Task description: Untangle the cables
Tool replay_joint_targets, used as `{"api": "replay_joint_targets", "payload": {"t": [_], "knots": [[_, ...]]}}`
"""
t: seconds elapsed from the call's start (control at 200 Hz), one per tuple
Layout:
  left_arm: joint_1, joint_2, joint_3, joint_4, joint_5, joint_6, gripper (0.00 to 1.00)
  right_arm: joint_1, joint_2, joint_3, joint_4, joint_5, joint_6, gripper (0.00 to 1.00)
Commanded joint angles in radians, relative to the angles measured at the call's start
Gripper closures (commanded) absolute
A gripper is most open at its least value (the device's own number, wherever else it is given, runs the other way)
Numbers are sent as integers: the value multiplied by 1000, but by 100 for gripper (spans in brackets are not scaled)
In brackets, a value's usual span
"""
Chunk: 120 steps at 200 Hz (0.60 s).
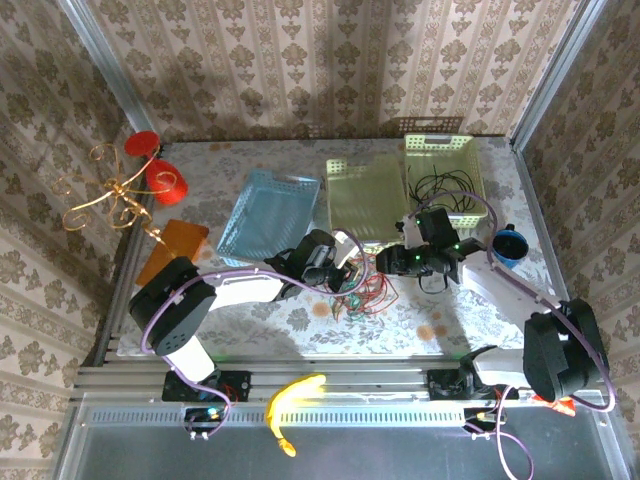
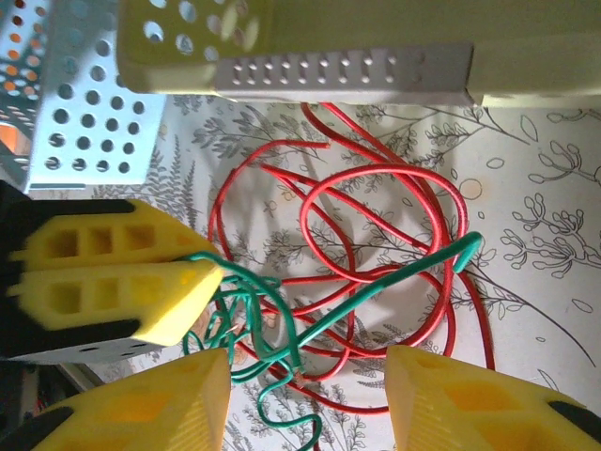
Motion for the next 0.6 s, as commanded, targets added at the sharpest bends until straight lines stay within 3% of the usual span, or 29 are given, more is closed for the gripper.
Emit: {"api": "replay_joint_targets", "payload": {"t": [0.0, 0.14, 0.25, 0.35, 0.415, 0.595], "knots": [[-3, -6, -5, 15, 7, 16, 100, 3, 30, 10, 48, -37, 4, 52], [-5, -5, -2, 18, 9, 15, 100, 3, 73, 13, 88, -33, 21, 53], [-5, -2, 1, 22, 9, 16, 100, 6, 125, 15, 101, -38, 22, 59], [-5, -4, 0, 30, 1, 11, 100, 7, 138, 9, 89, -4, 18, 81], [-3, -9, -6, 36, -13, -2, 100, 7, 126, -2, 71, 54, 28, 93], [10, -55, -69, 108, -45, -34, 100, 2, 12, -47, -2, 346, 109, 100]]}}
